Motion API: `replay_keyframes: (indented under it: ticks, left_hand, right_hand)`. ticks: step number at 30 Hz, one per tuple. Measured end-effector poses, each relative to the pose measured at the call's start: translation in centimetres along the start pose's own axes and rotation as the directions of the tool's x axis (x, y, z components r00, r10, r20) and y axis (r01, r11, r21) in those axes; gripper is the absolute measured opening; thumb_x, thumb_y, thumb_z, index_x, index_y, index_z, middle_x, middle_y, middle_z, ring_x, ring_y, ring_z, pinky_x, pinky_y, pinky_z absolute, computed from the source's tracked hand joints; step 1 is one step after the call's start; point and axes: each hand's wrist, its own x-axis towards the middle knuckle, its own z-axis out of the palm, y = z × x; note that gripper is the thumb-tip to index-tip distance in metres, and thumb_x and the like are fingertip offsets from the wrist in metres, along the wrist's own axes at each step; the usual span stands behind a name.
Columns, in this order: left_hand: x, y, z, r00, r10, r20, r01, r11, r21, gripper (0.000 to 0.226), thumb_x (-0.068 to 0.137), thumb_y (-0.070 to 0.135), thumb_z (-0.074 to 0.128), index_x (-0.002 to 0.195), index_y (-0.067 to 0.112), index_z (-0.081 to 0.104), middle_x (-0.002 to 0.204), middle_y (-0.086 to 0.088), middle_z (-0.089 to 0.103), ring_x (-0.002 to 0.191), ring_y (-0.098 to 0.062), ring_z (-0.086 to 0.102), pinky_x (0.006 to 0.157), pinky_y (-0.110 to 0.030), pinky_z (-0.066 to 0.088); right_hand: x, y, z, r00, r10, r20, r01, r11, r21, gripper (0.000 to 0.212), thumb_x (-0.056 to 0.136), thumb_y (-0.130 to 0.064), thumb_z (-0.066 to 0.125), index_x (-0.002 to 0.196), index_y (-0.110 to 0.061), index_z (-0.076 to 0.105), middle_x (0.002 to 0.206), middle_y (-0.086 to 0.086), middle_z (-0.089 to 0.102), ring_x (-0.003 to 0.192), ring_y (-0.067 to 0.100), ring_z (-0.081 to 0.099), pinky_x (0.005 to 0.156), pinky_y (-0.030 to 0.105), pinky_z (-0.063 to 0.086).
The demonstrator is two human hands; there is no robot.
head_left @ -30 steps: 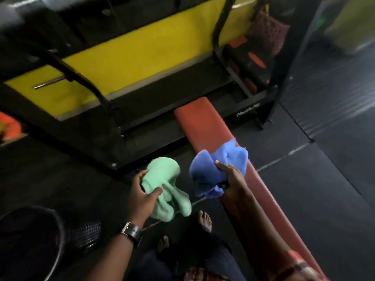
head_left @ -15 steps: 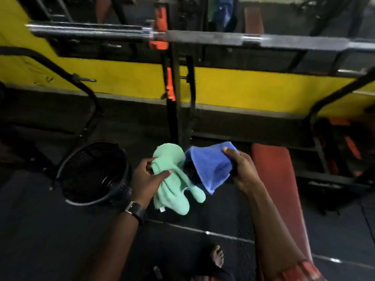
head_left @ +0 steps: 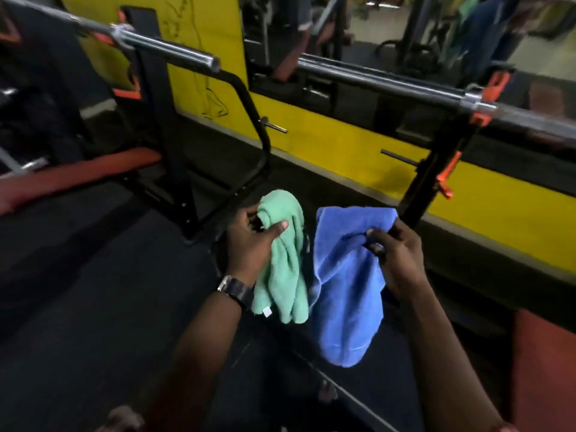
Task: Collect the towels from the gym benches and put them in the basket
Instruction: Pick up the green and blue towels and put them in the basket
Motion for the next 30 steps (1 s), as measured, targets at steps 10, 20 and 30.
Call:
replay_keyframes:
  ticks: [10,20,30]
  left_hand:
    - [13.0,2.2,-5.2,0.952,-0.032,-0.304,-0.023,0.984,-0.177,0.062,0.052,0.031,0.090,0.103,0.020,0.056,0.109,-0.010,0.071,0.100,-0.024,0.071,0.090,-0.046,0.057]
    - [21.2,-7.9,-7.6,0.905,-0.365,-0.218,0.383,0.923,0.044,0.036,0.079,-0.008,0.069,0.105,0.017,0.063,0.104,-0.012,0.069,0.082,-0.016,0.066,0.079,-0.028,0.055]
    - [26.6,-7.2,-12.8,0.862,-0.491,-0.125,0.472,0.868,-0.156,0.032,0.093,-0.007,0.051,0.124,-0.002,0.057,0.114,-0.013,0.062,0.102,-0.025,0.060,0.083,-0.028,0.051]
  right_hand:
    - [10.9,-1.7,14.1,0.984,-0.045,0.172,0.013,0.983,0.184,0.020,0.071,0.001,0.053,0.068,-0.015,0.063,0.070,0.012,0.050,0.065,0.023,0.043,0.057,0.033,0.032]
    - [21.2,8.2,23.8,0.910,0.369,0.190,-0.396,0.909,0.132,0.015,0.082,-0.009,0.059,0.073,-0.008,0.070,0.079,0.009,0.065,0.082,0.024,0.063,0.072,0.039,0.055]
    - [24.1,13.2,32.9,0.832,0.485,0.268,-0.420,0.868,-0.265,0.026,0.092,-0.003,0.053,0.113,-0.012,0.065,0.087,0.003,0.066,0.082,0.018,0.064,0.065,0.038,0.060]
